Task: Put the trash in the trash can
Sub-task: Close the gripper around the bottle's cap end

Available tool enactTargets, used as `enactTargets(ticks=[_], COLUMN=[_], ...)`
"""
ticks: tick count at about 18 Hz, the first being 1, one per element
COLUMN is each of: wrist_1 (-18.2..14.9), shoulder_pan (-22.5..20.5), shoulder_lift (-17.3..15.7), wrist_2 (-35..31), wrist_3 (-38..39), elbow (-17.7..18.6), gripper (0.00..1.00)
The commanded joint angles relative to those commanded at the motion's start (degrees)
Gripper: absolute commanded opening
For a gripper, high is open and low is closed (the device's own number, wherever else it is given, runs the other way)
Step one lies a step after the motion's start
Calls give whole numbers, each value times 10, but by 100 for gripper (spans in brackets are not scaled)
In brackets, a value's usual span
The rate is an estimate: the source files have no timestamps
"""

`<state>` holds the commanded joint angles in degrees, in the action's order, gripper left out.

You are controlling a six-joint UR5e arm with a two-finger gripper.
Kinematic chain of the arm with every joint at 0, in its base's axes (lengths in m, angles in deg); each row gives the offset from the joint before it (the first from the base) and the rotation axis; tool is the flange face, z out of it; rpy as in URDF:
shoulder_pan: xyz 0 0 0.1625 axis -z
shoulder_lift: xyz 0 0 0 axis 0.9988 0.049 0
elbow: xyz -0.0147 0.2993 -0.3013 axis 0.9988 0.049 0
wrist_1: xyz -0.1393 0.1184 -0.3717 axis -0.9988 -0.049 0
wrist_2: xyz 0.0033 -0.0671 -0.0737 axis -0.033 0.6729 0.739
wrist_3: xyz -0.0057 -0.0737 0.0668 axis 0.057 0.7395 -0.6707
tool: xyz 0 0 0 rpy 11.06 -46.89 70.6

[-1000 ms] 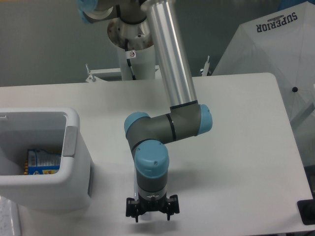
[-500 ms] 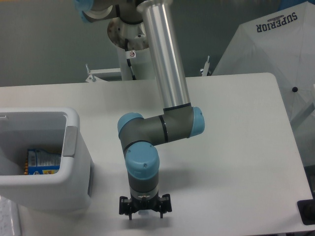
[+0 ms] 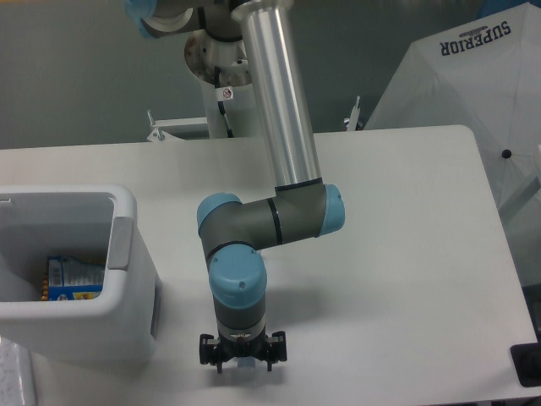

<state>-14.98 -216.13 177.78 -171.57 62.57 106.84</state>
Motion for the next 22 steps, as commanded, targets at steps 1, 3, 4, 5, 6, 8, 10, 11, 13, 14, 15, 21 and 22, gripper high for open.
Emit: enactTargets(ticks=[1,3,4,5,6,8,10,11,13,14,15,21,22], wrist_1=[0,0,0,0,0,0,0,0,0,0,0,0,-1], shoulder_pan=[0,0,0,0,0,0,0,0,0,0,0,0,-2], shoulder_lift=[-1,-3,-3,-3,-3,-3,-3,-3,-4,-4,-4,-11,-17], wrist_2=[1,1,1,1,1,1,1,1,1,1,1,3,4], wrist_3=[0,0,0,0,0,0,0,0,1,1,0,-2,-2], elbow=[0,0,0,0,0,0,0,1,1,1,1,-3,-7], gripper=[76,73,70,69,67,63,56,51,41,39,36,28,28])
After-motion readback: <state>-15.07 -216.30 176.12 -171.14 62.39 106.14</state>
